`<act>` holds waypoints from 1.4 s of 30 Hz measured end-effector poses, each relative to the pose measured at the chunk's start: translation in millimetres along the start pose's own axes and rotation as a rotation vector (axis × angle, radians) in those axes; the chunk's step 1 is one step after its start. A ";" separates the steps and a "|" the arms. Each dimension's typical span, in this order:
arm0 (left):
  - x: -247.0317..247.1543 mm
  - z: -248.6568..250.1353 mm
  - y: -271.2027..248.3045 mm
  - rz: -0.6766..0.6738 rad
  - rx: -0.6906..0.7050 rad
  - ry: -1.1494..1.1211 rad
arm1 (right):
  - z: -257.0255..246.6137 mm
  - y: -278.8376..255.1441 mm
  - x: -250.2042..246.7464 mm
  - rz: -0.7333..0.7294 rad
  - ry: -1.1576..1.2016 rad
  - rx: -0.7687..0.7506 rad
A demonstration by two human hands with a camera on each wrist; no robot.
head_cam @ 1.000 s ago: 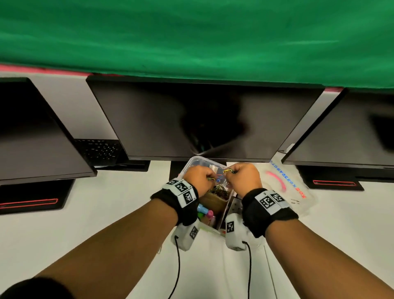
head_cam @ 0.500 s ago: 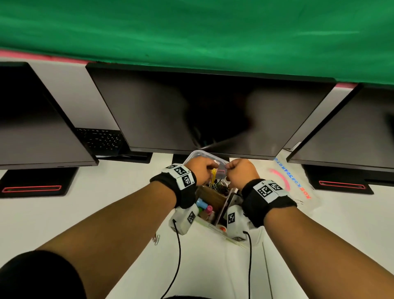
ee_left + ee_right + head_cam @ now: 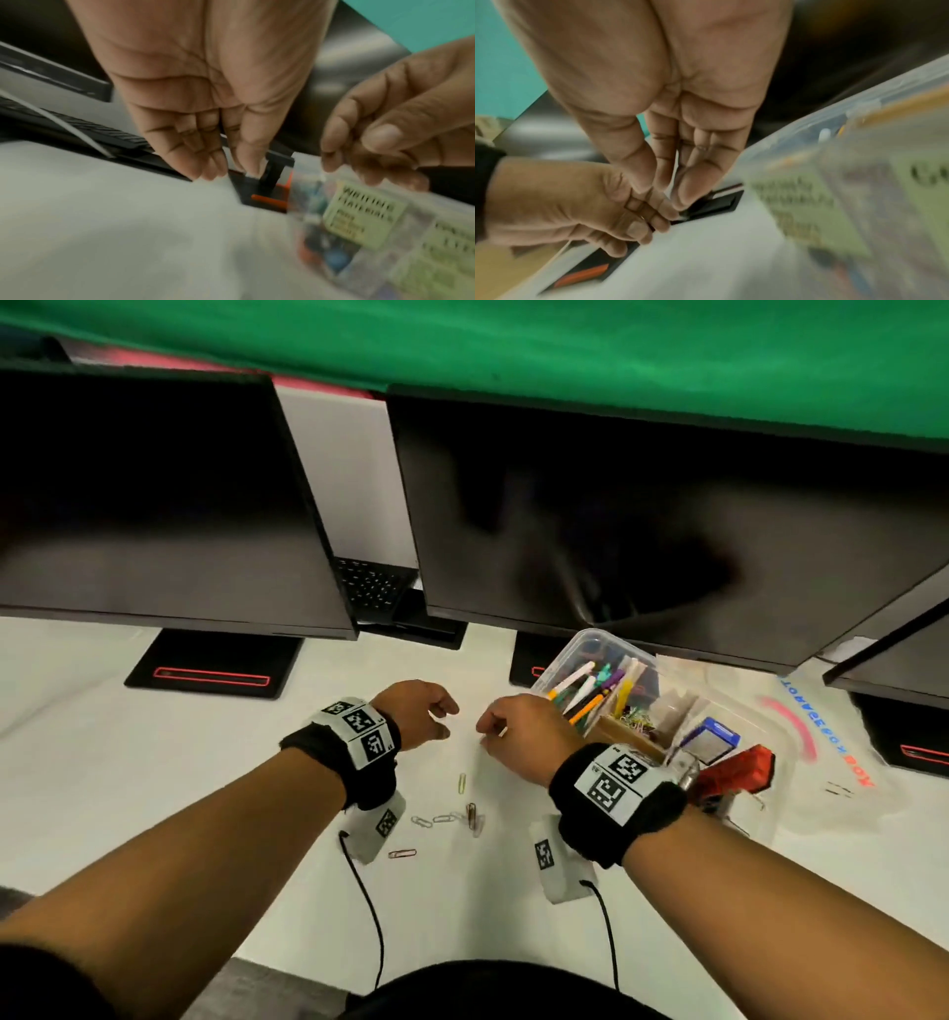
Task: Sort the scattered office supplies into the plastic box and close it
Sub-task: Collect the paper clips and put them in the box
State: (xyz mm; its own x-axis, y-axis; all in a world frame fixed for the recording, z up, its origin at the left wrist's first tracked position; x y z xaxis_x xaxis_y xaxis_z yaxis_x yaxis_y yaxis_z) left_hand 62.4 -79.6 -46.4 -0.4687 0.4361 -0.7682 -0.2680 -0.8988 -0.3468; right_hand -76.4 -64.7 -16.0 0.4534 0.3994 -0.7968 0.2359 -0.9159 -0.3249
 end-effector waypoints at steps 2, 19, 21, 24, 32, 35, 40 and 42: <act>10.8 -35.1 -11.1 -0.072 -0.067 0.082 | -1.7 2.5 36.0 -0.112 -0.104 0.007; 103.1 -85.7 -46.5 -0.169 -0.064 0.030 | 31.8 12.3 142.0 -0.231 -0.242 0.295; 106.0 -81.8 -34.4 -0.142 -0.057 -0.056 | 23.9 16.1 141.9 -0.186 -0.200 0.254; 105.8 -77.6 -17.8 -0.067 -0.051 -0.167 | 17.1 19.5 136.2 -0.154 -0.108 0.194; 85.4 -85.4 -8.2 0.171 -0.002 -0.374 | 42.8 28.5 122.8 0.034 -0.043 0.251; 88.5 -90.2 -7.9 0.052 0.006 -0.300 | 32.5 24.4 141.3 -0.067 -0.093 0.197; 97.6 -79.1 -1.3 -0.086 0.027 -0.064 | 21.5 22.6 162.2 -0.060 -0.113 0.123; 100.2 -71.3 2.9 -0.085 0.029 -0.015 | 23.1 23.6 161.8 -0.031 -0.063 0.143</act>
State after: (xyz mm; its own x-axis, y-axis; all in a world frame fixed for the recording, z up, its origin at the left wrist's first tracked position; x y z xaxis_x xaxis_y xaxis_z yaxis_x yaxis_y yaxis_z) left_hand 74.7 -41.6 -162.7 -0.4556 0.5115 -0.7285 -0.3315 -0.8571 -0.3944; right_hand -17.3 -22.6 -164.3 0.3915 0.4284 -0.8144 0.1218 -0.9013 -0.4156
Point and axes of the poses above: each hand's wrist, its own y-axis towards the middle knuckle, its own x-axis out of the palm, z = x × y, the point moved 6 cm from there along y, towards the middle knuckle, and after that the axes turned 10 degrees about x, right-handed, at the moved point
